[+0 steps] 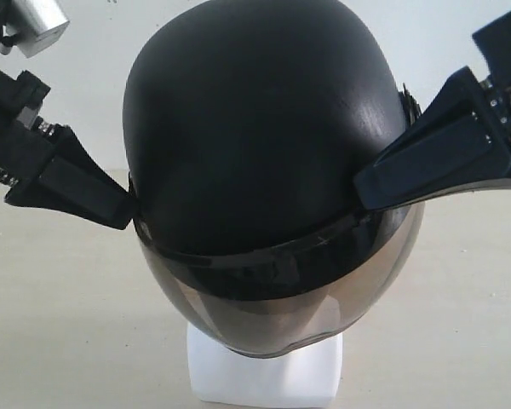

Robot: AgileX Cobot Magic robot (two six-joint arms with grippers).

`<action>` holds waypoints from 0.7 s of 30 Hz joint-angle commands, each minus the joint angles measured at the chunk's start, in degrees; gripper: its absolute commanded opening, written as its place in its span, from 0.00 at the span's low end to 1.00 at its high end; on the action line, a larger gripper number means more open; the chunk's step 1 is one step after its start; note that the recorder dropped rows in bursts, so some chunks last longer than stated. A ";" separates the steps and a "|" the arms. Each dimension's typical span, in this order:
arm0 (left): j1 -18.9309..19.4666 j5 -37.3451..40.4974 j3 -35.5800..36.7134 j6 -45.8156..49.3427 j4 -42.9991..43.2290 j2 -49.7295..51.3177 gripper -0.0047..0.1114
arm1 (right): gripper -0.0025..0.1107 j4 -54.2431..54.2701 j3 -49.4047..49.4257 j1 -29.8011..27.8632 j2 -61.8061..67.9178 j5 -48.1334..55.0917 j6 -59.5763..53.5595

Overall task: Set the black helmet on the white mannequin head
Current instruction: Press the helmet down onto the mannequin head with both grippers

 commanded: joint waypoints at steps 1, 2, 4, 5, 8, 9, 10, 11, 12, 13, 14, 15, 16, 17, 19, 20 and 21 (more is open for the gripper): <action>-0.55 -3.33 -2.43 0.32 -0.74 0.16 0.08 | 0.02 -3.36 0.48 -0.27 0.77 -6.62 -0.17; -0.55 -3.33 -3.11 0.32 -1.20 -0.13 0.08 | 0.02 -3.36 0.48 -0.27 0.77 -6.94 -0.17; -0.55 -3.33 -4.44 0.32 -2.31 -0.64 0.08 | 0.02 -3.36 0.48 -0.27 0.77 -7.35 -0.17; -0.55 -3.33 -5.03 0.32 -2.43 -0.83 0.08 | 0.02 -3.36 0.48 -0.27 0.77 -7.66 -0.17; -0.55 -3.46 -6.82 0.32 -2.43 -1.35 0.08 | 0.02 -3.36 0.48 -0.27 0.77 -8.07 -0.03; -0.55 -3.46 -7.08 0.32 -2.43 -1.48 0.08 | 0.02 -3.36 0.48 -0.27 0.77 -8.05 0.08; -0.55 -3.46 -7.19 0.32 -2.43 -1.62 0.08 | 0.02 -3.20 0.48 -0.27 0.77 -8.19 0.07; -0.55 -3.46 -7.19 0.32 -2.43 -1.62 0.08 | 0.02 -3.13 0.48 -0.27 0.77 -8.32 0.07; -0.55 -3.46 -7.19 0.32 -2.43 -1.62 0.08 | 0.02 -2.86 0.48 -0.27 0.67 -8.43 0.07; -0.55 -3.32 -7.19 0.32 -2.43 -1.61 0.08 | 0.02 -2.88 0.48 -0.27 0.56 -8.71 0.07; -0.55 -3.32 -7.19 0.32 -2.43 -1.61 0.08 | 0.02 -2.88 0.48 -0.27 0.56 -8.71 0.07; -0.55 -3.32 -7.19 0.32 -2.31 -1.61 0.08 | 0.02 -2.88 0.48 -0.27 0.42 -8.72 0.07; -0.55 -3.32 -7.19 0.32 -2.08 -1.61 0.08 | 0.02 -2.88 0.48 -0.27 0.42 -8.72 0.07; -0.55 -3.32 -7.19 0.32 -1.97 -1.61 0.08 | 0.02 -2.88 0.48 -0.27 0.42 -8.72 0.07; -0.55 -3.46 -7.19 0.32 -1.46 -1.61 0.08 | 0.02 -2.73 0.48 -0.27 0.44 -8.72 0.07; -0.55 -3.46 -7.19 0.32 -1.45 -1.73 0.08 | 0.02 -2.73 0.48 -0.27 0.44 -8.72 0.07; -0.55 -3.34 -7.19 0.12 -1.36 -1.73 0.08 | 0.02 -2.73 0.48 -0.27 0.44 -8.72 0.07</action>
